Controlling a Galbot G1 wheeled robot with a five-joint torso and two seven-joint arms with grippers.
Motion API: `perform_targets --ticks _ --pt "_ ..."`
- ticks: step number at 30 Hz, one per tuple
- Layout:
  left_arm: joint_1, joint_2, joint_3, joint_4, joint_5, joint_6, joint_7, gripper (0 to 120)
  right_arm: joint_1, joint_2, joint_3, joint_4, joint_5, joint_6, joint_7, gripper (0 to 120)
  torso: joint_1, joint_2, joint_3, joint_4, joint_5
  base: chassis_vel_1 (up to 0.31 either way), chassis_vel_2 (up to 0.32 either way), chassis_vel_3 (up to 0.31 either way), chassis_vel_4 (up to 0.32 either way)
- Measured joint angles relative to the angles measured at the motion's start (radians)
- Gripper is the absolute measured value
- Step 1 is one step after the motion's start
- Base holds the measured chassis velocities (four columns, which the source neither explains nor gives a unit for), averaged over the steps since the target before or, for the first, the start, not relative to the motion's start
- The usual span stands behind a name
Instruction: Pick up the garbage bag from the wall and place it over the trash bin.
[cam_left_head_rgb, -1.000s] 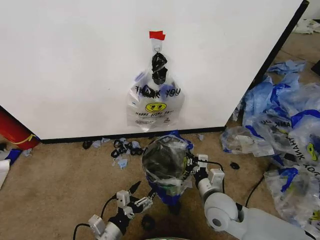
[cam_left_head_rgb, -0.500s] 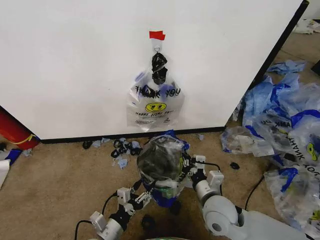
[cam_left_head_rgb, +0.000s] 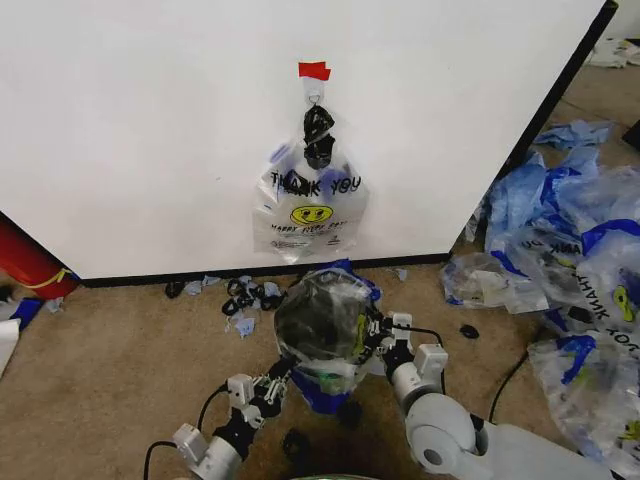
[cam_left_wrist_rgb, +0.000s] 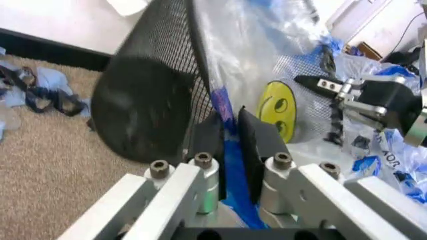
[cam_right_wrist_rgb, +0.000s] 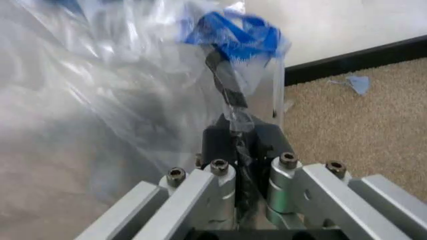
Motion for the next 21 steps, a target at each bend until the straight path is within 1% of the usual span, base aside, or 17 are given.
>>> perform_targets --ticks 21 --pt "0.000 0.000 -0.008 0.002 0.016 -0.009 0.007 5 0.003 0.000 -0.009 -0.023 -0.027 -0.004 -0.003 1 0.000 0.000 0.000 0.0000 0.0000 0.000 0.000 0.000 0.000"
